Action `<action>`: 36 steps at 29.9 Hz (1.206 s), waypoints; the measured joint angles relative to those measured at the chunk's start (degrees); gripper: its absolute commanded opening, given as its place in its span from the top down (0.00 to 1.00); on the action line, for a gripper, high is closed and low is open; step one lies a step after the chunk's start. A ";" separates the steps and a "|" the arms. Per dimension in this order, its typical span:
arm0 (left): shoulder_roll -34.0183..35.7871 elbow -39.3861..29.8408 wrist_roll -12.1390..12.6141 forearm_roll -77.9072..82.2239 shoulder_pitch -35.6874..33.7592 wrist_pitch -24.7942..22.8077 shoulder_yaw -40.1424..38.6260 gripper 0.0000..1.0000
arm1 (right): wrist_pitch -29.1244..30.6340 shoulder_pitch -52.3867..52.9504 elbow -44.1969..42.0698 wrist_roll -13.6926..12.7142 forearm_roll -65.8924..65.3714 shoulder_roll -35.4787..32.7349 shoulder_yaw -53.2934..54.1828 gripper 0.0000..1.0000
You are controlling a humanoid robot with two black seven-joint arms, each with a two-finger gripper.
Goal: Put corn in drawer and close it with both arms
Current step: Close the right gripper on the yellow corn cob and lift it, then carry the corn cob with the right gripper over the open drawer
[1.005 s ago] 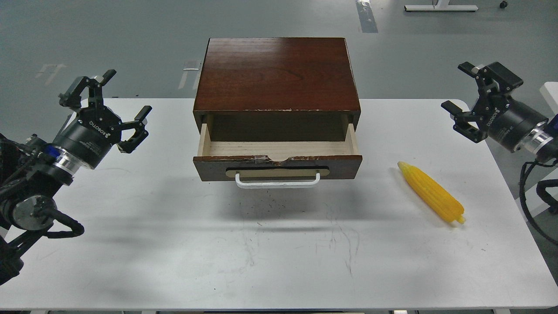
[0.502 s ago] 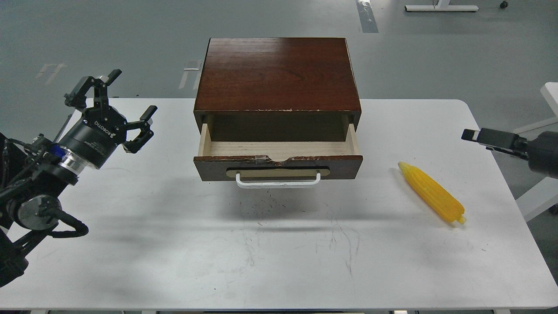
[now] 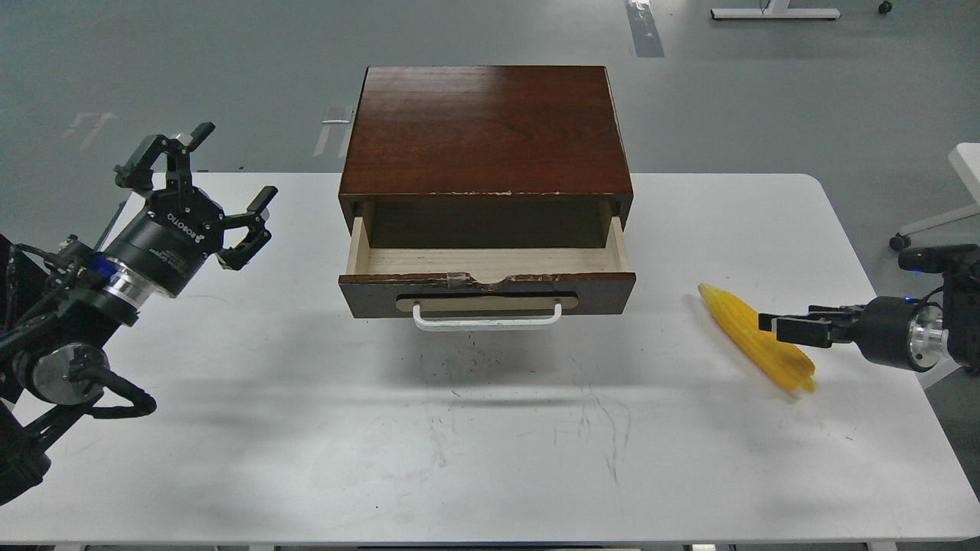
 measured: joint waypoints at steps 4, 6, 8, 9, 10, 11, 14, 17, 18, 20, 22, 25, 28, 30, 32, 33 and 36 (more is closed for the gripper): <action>0.09 0.00 0.00 0.00 -0.02 0.00 0.00 0.00 | -0.19 0.07 -2.16 0.00 -0.01 2.29 -1.53 0.06; 0.24 0.00 0.00 0.00 -0.03 0.00 0.02 0.00 | -0.22 0.07 -2.46 0.00 -0.01 3.20 -1.80 0.11; 0.39 0.00 0.00 0.00 -0.04 0.00 0.06 0.00 | -0.23 0.07 -2.66 -0.01 -0.01 3.84 -2.03 0.17; 0.48 -0.01 0.00 0.00 -0.06 0.00 0.07 0.00 | -0.24 0.08 -2.71 -0.01 -0.01 4.06 -2.25 0.23; 0.56 -0.06 0.00 0.00 -0.08 0.00 0.07 0.00 | -0.24 0.08 -2.74 -0.01 -0.01 4.20 -2.56 0.33; 0.61 -0.10 0.00 0.00 -0.10 0.00 0.08 0.00 | -0.24 0.11 -2.76 -0.01 -0.01 4.29 -2.92 0.39; 0.69 -0.16 0.00 0.00 -0.13 0.00 0.08 0.00 | -0.24 0.30 -2.75 -0.01 -0.01 4.40 -3.91 0.60; 0.77 -0.18 0.00 0.00 -0.16 0.00 0.07 0.00 | -0.24 0.44 -2.64 -0.01 -0.01 4.43 -4.47 0.82; 0.77 -0.19 0.00 0.00 -0.18 0.00 0.06 0.00 | -0.24 0.52 -2.58 -0.01 -0.01 4.43 -4.68 0.88; 0.79 -0.22 0.00 0.00 -0.19 0.00 0.02 0.00 | -0.24 0.70 -2.39 -0.01 -0.01 4.43 -4.92 0.90; 0.84 -0.25 0.00 0.00 -0.19 0.00 0.02 0.00 | -0.24 1.03 -2.17 -0.01 -0.01 4.43 -5.01 0.90; 1.17 -0.36 0.00 0.00 -0.21 0.00 0.03 0.00 | -0.39 2.96 -0.78 -0.01 0.22 3.40 -5.00 0.90; 1.50 -0.82 0.00 0.00 -0.21 0.00 0.03 0.00 | -0.72 7.70 2.56 -0.01 0.64 0.00 -4.65 0.89; 1.54 -0.95 0.00 0.00 -0.22 0.00 0.03 0.00 | -0.74 11.66 5.27 -0.01 0.97 -2.08 -4.59 0.88; 1.55 -0.96 0.00 0.00 -0.22 0.00 0.03 0.00 | -0.39 16.80 7.71 -0.01 1.09 -3.81 -4.88 0.87; 1.55 -0.96 0.00 0.00 -0.22 0.00 0.04 0.00 | -0.23 19.43 8.53 -0.01 1.18 -4.37 -4.92 0.87; 1.44 -0.98 0.00 0.00 -0.22 0.01 0.06 0.00 | 0.50 26.10 10.07 -0.01 1.20 -4.55 -5.42 0.87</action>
